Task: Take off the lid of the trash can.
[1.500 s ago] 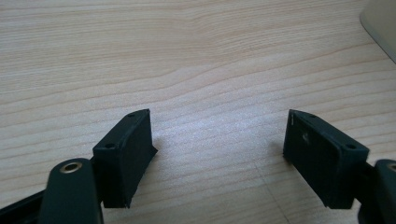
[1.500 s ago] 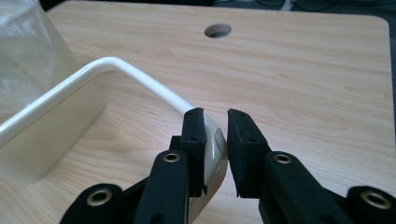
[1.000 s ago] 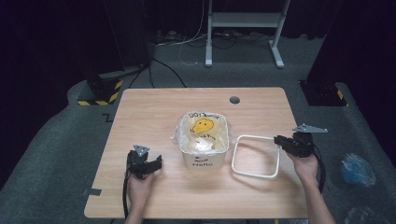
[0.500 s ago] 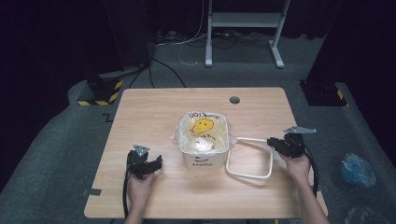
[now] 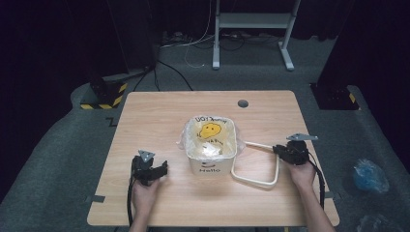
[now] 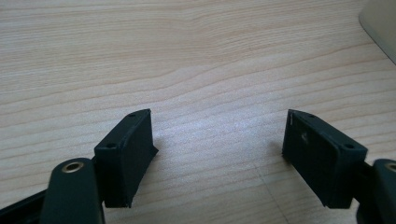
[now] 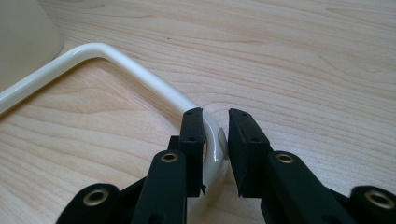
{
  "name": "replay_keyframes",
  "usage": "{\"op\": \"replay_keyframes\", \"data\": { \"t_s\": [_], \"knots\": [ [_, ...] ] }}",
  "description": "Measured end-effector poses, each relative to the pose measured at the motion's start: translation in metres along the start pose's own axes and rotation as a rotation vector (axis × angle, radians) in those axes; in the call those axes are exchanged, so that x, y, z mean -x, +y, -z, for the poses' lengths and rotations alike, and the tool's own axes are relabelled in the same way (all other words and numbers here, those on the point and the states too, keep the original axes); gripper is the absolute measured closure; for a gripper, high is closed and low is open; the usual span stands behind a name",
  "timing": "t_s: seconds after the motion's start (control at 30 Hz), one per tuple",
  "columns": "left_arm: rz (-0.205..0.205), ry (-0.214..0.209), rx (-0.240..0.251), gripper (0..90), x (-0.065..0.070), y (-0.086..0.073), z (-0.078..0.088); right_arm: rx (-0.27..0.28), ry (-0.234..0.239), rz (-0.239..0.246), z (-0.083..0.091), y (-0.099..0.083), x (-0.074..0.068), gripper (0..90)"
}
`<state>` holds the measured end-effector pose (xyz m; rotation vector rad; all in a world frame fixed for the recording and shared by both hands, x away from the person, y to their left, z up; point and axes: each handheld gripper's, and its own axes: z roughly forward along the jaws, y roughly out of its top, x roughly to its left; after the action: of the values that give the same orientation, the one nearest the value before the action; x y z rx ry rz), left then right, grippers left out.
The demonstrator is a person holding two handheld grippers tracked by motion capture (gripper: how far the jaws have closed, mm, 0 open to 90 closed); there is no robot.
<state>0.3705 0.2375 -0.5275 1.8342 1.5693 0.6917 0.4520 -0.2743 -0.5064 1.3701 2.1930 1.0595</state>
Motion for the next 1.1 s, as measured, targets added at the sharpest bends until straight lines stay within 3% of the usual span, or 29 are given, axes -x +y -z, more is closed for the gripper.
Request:
{"op": "replay_keyframes", "data": {
  "t_s": [0.4, 0.63, 0.7, 0.97, 1.1],
  "knots": [
    [0.003, 0.000, 0.001, 24.9, 0.000, 0.000, 0.000, 0.001, -0.054, 0.024, -0.012, -0.004, -0.010, 71.3],
    [0.002, 0.003, 0.003, 25.0, 0.001, -0.001, 0.001, 0.027, -0.076, 0.037, -0.019, -0.008, -0.019, 60.8],
    [0.004, 0.002, 0.003, 25.0, 0.001, -0.001, 0.001, 0.020, -0.095, 0.055, -0.020, -0.007, -0.023, 54.1],
    [0.006, 0.003, 0.004, 25.1, 0.001, -0.001, 0.001, 0.016, -0.159, -0.005, -0.021, -0.007, -0.025, 37.9],
    [0.004, 0.003, 0.003, 25.1, 0.001, -0.001, 0.001, 0.013, -0.172, -0.013, -0.021, -0.007, -0.025, 34.7]
  ]
}}
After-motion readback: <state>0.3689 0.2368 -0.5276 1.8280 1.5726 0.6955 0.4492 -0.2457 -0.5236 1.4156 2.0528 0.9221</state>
